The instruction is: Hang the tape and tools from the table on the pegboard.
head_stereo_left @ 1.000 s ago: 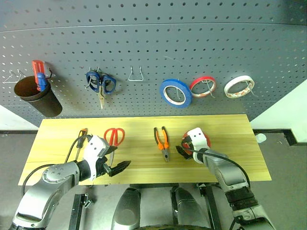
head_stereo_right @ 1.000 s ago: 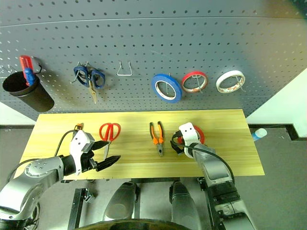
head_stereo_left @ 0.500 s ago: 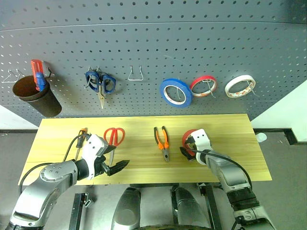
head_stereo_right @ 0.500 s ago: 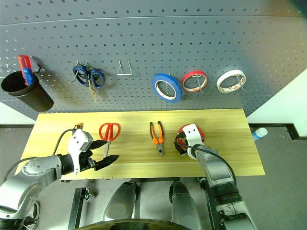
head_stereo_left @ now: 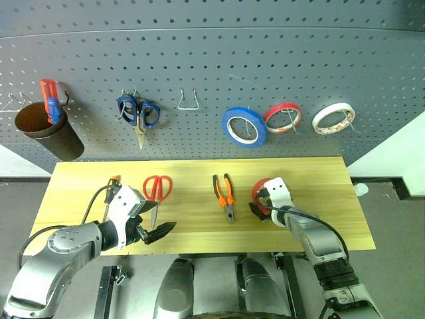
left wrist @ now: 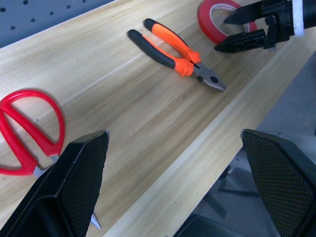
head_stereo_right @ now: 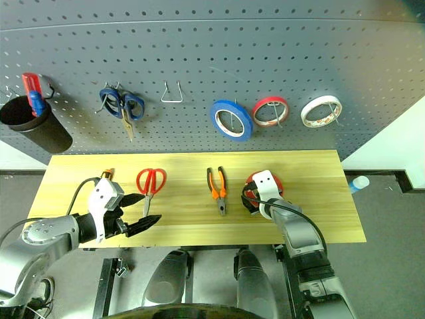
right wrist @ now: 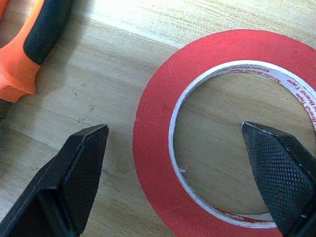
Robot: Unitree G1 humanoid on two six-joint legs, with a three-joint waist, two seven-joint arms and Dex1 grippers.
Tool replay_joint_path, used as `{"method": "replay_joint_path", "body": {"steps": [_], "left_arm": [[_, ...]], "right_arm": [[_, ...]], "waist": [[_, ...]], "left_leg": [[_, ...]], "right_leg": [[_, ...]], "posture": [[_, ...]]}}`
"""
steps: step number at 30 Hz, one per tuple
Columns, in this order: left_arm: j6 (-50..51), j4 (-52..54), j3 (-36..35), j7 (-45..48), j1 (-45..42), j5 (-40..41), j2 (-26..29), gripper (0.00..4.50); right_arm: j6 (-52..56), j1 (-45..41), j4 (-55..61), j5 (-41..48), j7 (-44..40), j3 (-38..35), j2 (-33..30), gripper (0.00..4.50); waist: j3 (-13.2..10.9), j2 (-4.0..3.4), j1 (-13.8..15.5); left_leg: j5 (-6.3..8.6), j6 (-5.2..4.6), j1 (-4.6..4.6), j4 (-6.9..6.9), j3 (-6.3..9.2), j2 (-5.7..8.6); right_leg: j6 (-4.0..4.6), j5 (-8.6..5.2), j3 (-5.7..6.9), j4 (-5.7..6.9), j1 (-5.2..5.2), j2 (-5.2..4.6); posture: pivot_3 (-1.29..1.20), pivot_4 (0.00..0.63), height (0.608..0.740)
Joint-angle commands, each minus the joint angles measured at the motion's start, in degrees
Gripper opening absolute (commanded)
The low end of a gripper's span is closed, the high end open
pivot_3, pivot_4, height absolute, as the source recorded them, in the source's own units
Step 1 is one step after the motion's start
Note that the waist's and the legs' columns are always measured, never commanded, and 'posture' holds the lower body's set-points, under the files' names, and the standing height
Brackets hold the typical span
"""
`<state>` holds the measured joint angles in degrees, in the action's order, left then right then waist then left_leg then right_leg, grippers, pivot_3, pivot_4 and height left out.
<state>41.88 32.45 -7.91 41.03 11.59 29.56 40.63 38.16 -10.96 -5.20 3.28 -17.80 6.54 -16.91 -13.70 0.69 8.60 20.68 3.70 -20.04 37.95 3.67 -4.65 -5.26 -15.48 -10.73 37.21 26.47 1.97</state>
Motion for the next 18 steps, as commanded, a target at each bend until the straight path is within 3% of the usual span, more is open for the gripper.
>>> {"method": "replay_joint_path", "body": {"steps": [1, 5, 11, 18], "left_arm": [[0.0, 2.2, -1.6, -0.1, 0.8, 1.0, 0.6, 4.5], [0.0, 1.6, -1.5, -0.2, 0.2, 0.9, 0.7, 4.5], [0.0, 0.9, -1.5, -0.1, -0.9, 1.0, 0.6, 4.5], [-0.6, 0.0, -0.7, 0.0, -1.8, 0.6, 0.2, 4.5]], "right_arm": [[1.0, 2.0, -1.7, -0.5, -0.4, 0.4, -0.1, 4.09], [0.6, 1.9, -1.7, -0.8, -0.2, 0.2, 0.3, 3.0], [0.2, 1.6, -2.0, -1.1, -0.1, -0.2, 0.6, 0.86], [-0.6, 1.2, -2.5, -1.3, -0.1, -0.6, 0.5, 0.71]], "waist": [[-0.1, 0.02, 0.0], [-0.4, 0.03, 0.0], [-0.5, 0.06, 0.0], [-0.5, 0.08, 0.0]], "left_leg": [[0.0, 0.0, 0.0, 0.0, 0.0, 0.0], [0.0, 0.01, -0.01, 0.0, 0.01, 0.0], [-0.01, 0.01, -0.02, -0.01, 0.01, -0.01], [-0.01, 0.01, -0.02, 0.0, 0.01, -0.02]], "right_leg": [[0.0, 0.0, 0.0, 0.0, 0.0, 0.0], [0.0, 0.0, 0.01, 0.0, 0.01, 0.0], [0.0, 0.0, 0.01, -0.01, 0.02, 0.0], [0.0, 0.0, 0.01, -0.01, 0.03, 0.0]], "posture": [[0.41, 0.28, 0.727], [0.4, 0.276, 0.727], [0.4, 0.269, 0.727], [0.4, 0.252, 0.727]]}}
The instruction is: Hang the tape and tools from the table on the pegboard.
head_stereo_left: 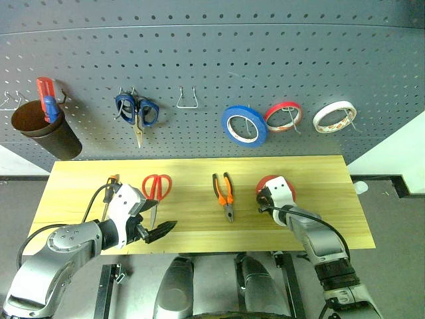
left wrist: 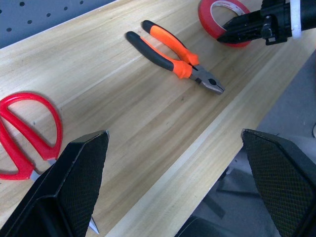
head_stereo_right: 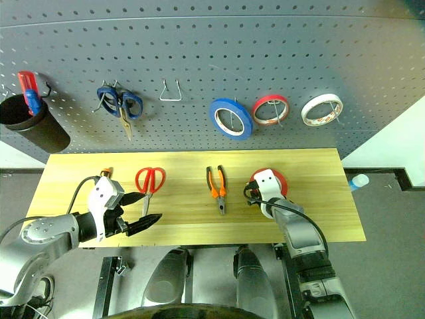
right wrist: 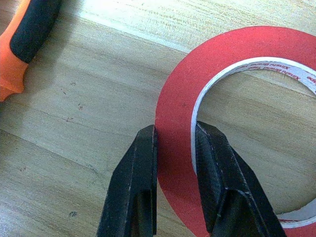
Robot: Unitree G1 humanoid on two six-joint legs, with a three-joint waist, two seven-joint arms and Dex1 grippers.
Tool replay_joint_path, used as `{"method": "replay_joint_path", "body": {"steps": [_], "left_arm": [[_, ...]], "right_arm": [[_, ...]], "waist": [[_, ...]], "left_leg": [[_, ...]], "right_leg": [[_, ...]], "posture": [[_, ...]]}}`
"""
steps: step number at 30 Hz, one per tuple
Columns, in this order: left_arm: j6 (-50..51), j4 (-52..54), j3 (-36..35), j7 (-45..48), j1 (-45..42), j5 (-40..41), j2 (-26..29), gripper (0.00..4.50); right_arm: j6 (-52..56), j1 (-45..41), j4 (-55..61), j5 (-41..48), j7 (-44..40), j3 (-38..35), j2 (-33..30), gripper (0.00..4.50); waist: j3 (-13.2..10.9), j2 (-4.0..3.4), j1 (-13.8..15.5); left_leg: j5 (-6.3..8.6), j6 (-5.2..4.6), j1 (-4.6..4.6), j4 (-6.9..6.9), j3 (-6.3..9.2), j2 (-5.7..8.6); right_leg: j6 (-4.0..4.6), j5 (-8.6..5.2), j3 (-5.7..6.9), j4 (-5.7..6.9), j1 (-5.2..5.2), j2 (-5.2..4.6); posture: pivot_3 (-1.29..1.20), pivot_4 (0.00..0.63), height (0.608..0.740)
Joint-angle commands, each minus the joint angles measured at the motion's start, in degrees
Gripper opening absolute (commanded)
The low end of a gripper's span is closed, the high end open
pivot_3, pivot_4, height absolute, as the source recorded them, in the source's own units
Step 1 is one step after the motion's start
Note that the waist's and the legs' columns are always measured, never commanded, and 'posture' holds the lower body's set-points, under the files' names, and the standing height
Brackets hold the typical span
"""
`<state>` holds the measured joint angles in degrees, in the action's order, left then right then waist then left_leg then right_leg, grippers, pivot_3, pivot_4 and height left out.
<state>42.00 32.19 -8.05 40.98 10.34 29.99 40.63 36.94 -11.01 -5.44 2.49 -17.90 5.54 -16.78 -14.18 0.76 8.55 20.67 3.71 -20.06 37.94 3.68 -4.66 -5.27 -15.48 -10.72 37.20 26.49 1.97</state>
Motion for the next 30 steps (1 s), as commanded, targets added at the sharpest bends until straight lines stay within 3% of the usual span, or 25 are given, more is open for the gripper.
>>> {"method": "replay_joint_path", "body": {"steps": [1, 12, 21, 30], "left_arm": [[-0.9, 0.1, -0.4, 0.1, -0.9, 0.2, 0.2, 4.5], [-3.9, -1.2, -3.6, -1.2, -5.7, 3.6, -4.8, 4.5], [-5.1, 0.6, -4.2, 1.7, -8.0, 9.8, -5.7, 4.5], [-14.7, -0.7, -2.9, 4.4, -7.4, 7.4, -8.3, 4.5]], "right_arm": [[0.6, 1.4, -1.4, -0.3, -0.1, 0.2, 0.1, 0.71], [5.8, 8.3, 21.7, 4.2, -2.2, -4.8, -2.6, 0.71], [12.4, 17.9, 40.3, 7.2, -0.9, -9.6, -3.6, 0.71], [5.5, 26.8, 51.2, 19.3, -8.5, -17.8, -2.2, 0.71]], "waist": [[0.0, 0.01, 0.0], [0.0, -0.02, 0.5], [0.1, 0.0, 1.5], [0.7, 0.03, 1.4]], "left_leg": [[0.0, 0.0, 0.0, 0.0, 0.0, 0.0], [-0.05, 0.08, -0.4, 0.02, 0.0, 0.0], [-0.04, 0.08, -0.39, 0.05, -0.01, 0.02], [-0.05, 0.09, -0.34, 0.12, -0.02, 0.02]], "right_leg": [[0.0, 0.0, 0.0, 0.0, 0.0, 0.0], [-0.19, 0.13, 0.02, 0.01, 0.37, -0.03], [-0.19, 0.13, 0.02, 0.0, 0.3, -0.04], [-0.39, 0.25, 0.02, 0.01, 0.23, -0.05]], "posture": [[0.4, 0.252, 0.727], [0.38, 0.208, 0.727], [0.34, 0.178, 0.727], [0.31, 0.13, 0.727]]}}
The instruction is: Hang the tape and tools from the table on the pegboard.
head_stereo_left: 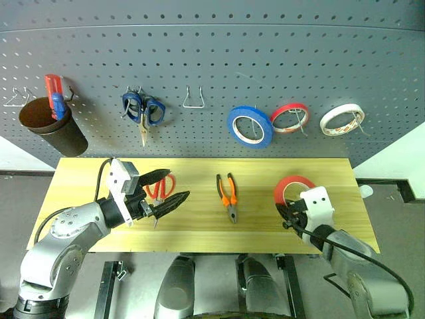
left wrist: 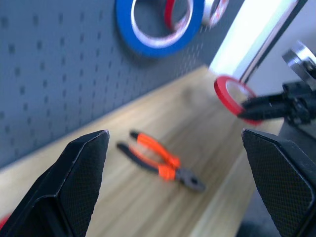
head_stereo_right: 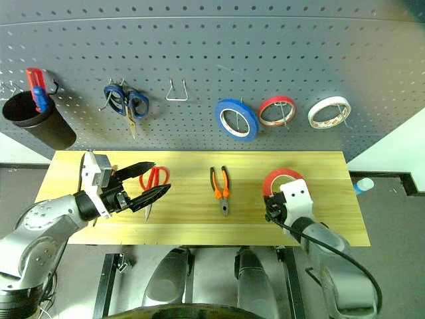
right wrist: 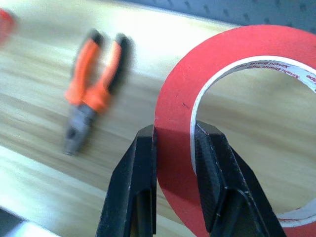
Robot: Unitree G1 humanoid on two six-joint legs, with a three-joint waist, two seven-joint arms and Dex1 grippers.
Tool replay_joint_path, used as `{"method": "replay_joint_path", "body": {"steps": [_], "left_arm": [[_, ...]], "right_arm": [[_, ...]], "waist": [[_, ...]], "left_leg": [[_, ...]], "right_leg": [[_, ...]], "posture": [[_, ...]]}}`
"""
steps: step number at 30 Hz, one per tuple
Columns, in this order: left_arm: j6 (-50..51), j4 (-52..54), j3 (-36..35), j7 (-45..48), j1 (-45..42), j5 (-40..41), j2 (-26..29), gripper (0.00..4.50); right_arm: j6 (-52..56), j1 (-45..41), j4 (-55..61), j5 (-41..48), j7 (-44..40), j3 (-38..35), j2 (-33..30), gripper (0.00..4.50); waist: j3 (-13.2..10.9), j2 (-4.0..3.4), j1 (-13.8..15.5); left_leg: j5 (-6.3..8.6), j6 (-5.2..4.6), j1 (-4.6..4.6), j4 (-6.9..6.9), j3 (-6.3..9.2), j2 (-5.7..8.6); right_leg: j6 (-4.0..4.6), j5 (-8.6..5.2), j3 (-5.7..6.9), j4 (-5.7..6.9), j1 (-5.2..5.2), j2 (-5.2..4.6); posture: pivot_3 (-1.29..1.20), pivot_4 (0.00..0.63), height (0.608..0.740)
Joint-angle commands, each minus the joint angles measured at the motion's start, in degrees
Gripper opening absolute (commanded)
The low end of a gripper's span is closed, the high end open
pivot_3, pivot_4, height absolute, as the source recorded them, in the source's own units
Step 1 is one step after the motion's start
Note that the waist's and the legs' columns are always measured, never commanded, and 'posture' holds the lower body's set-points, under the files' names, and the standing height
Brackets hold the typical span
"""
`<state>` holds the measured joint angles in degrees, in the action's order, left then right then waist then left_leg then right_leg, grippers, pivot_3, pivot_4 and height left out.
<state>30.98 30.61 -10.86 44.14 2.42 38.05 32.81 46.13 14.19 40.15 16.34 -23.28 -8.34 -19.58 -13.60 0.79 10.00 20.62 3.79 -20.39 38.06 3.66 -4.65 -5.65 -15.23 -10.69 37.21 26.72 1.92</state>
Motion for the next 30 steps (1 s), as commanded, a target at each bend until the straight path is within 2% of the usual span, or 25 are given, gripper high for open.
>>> {"method": "replay_joint_path", "body": {"steps": [1, 7, 14, 22, 26, 30], "left_arm": [[-5.0, 0.5, 0.0, 1.2, 0.5, -0.9, -1.2, 4.5], [-11.2, -2.4, 1.4, 2.0, -0.1, -3.7, -3.4, 4.5], [-17.0, -4.4, 1.7, 1.9, -0.6, -4.6, -7.0, 4.5], [-20.2, -5.5, 1.7, 1.8, -1.0, -3.3, -9.7, 4.5], [-20.1, -5.7, 2.1, 1.6, -0.4, -4.2, -9.1, 4.5], [-20.0, -5.6, 2.0, 1.4, -0.1, -4.2, -8.8, 4.5]], "right_arm": [[-4.4, 1.9, 6.5, 7.6, -3.8, -5.6, 0.9, 0.71], [-5.4, -0.5, 10.1, 17.0, -3.4, -10.7, 1.1, 0.71], [-4.9, -5.7, 10.6, 20.1, 0.9, -10.6, -0.6, 0.71], [-6.9, -13.5, 4.2, 17.3, 2.8, -7.4, -2.7, 0.71], [-8.9, -17.0, -0.1, 15.1, 2.8, -5.3, -3.0, 0.71], [-11.0, -19.1, -3.0, 13.6, 2.7, -3.1, -2.2, 0.71]], "waist": [[0.4, 0.03, 0.0], [1.8, 0.09, -0.1], [3.0, 0.15, -0.2], [3.6, 0.19, -0.2], [3.6, 0.17, -0.2], [3.6, 0.17, -0.2]], "left_leg": [[0.0, 0.0, 0.01, 0.01, 0.0, 0.0], [0.0, 0.0, 0.19, 0.13, -0.01, 0.01], [-0.16, 0.29, 0.36, 0.16, 0.0, 0.02], [-0.2, 0.35, 0.51, 0.16, 0.0, 0.01], [-0.15, 0.25, 0.99, 0.13, 0.0, 0.01], [-0.11, 0.17, 1.05, 0.16, 0.0, 0.01]], "right_leg": [[-0.05, 0.03, 0.0, 0.0, -0.02, 0.0], [-0.03, 0.1, 0.0, -0.02, -0.28, 0.0], [-0.01, 0.25, -0.02, -0.01, -0.47, 0.0], [-0.02, 0.35, -0.03, 0.0, -0.64, 0.01], [0.09, 0.29, -0.04, -0.01, -1.09, 0.01], [0.15, 0.26, -0.04, -0.01, -1.2, 0.01]], "posture": [[0.31, 0.128, 0.727], [0.29, 0.116, 0.727], [0.29, 0.113, 0.727], [0.3, 0.11, 0.727], [0.3, 0.112, 0.727], [0.31, 0.116, 0.727]]}}
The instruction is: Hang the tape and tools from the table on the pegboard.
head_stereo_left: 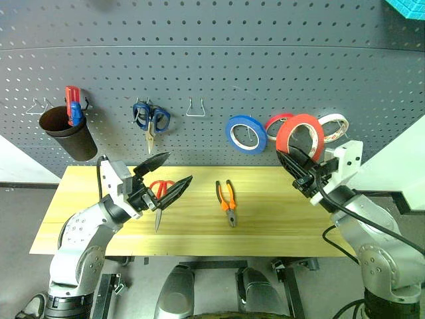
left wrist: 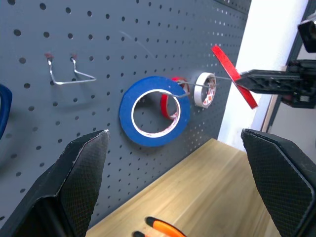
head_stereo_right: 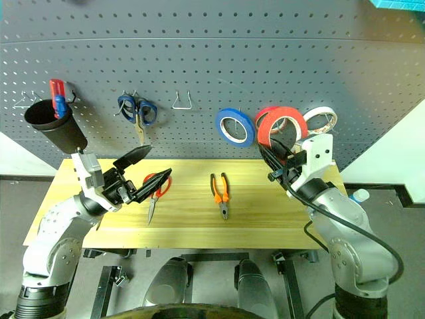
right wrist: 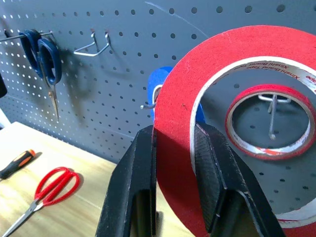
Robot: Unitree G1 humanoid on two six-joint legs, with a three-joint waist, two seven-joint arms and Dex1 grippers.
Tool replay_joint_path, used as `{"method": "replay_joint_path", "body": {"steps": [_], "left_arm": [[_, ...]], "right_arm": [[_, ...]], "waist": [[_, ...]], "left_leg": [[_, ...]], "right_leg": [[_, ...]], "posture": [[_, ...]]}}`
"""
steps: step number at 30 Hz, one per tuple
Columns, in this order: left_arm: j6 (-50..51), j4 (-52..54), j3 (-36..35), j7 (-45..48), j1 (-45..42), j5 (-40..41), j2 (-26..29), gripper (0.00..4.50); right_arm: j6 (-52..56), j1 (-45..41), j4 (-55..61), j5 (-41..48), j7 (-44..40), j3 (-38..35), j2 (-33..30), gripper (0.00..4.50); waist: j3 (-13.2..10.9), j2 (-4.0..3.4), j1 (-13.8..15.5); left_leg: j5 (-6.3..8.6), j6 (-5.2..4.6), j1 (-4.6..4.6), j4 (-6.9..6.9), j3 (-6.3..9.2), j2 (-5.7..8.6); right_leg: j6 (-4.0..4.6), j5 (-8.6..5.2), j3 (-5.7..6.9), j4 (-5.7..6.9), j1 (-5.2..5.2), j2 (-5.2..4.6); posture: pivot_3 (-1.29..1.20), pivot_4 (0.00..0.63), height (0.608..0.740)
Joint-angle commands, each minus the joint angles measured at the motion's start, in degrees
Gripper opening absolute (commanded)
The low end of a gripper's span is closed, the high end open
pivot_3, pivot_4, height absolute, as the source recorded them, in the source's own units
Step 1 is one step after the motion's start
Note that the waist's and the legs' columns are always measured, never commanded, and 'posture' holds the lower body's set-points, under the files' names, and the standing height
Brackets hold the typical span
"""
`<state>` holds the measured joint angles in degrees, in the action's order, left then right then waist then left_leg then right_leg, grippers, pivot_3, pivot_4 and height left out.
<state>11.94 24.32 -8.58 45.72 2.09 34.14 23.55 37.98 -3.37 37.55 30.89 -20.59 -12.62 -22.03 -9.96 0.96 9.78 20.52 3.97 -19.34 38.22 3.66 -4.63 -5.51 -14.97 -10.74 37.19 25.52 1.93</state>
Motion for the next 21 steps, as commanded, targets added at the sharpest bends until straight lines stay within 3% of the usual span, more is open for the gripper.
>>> {"method": "replay_joint_path", "body": {"steps": [1, 21], "left_arm": [[-1.0, 0.7, -0.2, -0.2, 0.3, -0.2, 0.5, 4.5], [1.4, 2.8, -0.7, -3.2, -1.0, 0.7, 2.5, 4.5]], "right_arm": [[-3.3, -1.8, -0.8, -1.2, 0.0, 1.6, 0.4, 0.71], [-12.9, -8.8, -17.0, -7.4, -0.4, 7.1, 4.2, 0.71]], "waist": [[0.0, 0.0, 0.0], [0.1, -0.03, 0.3]], "left_leg": [[0.0, 0.0, 0.01, 0.0, 0.0, 0.0], [0.0, 0.01, 0.02, -0.01, 0.01, 0.0]], "right_leg": [[0.0, 0.0, 0.0, 0.0, -0.01, 0.0], [-0.14, 0.08, 0.01, 0.02, -0.01, 0.0]], "posture": [[0.31, 0.116, 0.727], [0.35, 0.112, 0.727]]}}
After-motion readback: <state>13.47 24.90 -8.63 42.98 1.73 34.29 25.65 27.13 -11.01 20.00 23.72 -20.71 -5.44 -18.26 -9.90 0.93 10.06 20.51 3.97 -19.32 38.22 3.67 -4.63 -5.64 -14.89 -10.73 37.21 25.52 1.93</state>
